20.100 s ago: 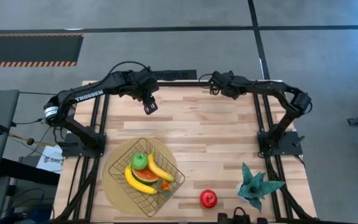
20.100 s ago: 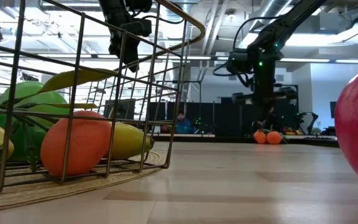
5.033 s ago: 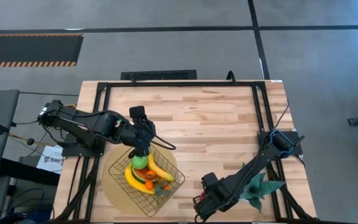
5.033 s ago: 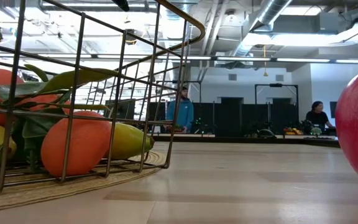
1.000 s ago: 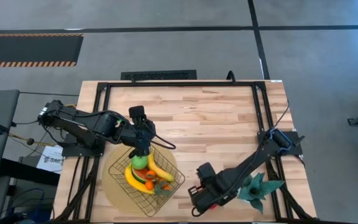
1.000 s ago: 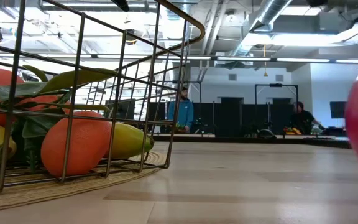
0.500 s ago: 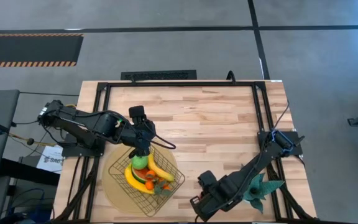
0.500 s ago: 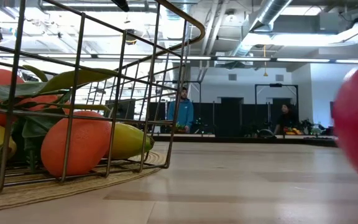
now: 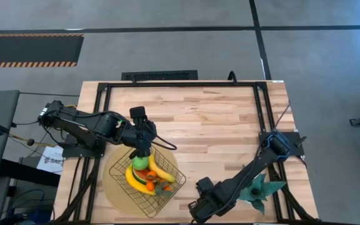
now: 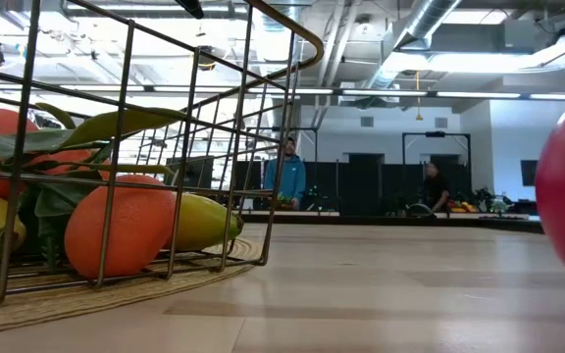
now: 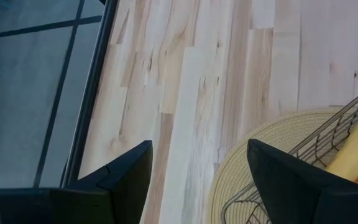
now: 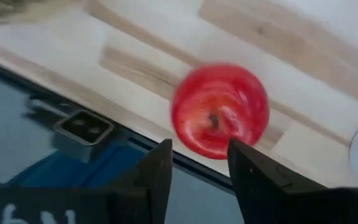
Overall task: Build produce basket
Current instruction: Put the red apple into the gold wire basket
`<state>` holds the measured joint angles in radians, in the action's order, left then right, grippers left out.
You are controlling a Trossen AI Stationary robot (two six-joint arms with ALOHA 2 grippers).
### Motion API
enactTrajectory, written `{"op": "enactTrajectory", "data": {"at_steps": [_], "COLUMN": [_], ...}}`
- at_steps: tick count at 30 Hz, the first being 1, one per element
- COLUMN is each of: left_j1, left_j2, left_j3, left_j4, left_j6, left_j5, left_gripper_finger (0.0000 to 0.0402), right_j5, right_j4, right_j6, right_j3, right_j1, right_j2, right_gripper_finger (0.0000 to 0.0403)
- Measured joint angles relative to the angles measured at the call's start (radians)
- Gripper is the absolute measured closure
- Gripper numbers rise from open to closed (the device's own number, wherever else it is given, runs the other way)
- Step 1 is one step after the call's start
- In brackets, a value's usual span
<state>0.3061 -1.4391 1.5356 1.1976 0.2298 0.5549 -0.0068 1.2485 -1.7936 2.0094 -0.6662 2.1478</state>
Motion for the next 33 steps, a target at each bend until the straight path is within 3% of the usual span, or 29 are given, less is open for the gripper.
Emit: {"op": "enactTrajectory", "data": {"at_steps": [4,33], "left_j1": [0.0,0.0], "left_j2": [0.0,0.0], "left_j3": [0.0,0.0], "left_j4": [0.0,0.0], "left_j6": [0.0,0.01], "left_j5": [0.0,0.0], "left_gripper_finger": [0.0153,0.0153], "right_j5": [-0.044,0.013], "right_j4": [0.016,-0.052], "right_j6": [-0.008,-0.023], "right_j3": [-0.001,-0.053], "right_j1": [-0.001,0.001], "right_j2": [0.021,0.056], "right_gripper_finger": [0.0234,0.0246]}}
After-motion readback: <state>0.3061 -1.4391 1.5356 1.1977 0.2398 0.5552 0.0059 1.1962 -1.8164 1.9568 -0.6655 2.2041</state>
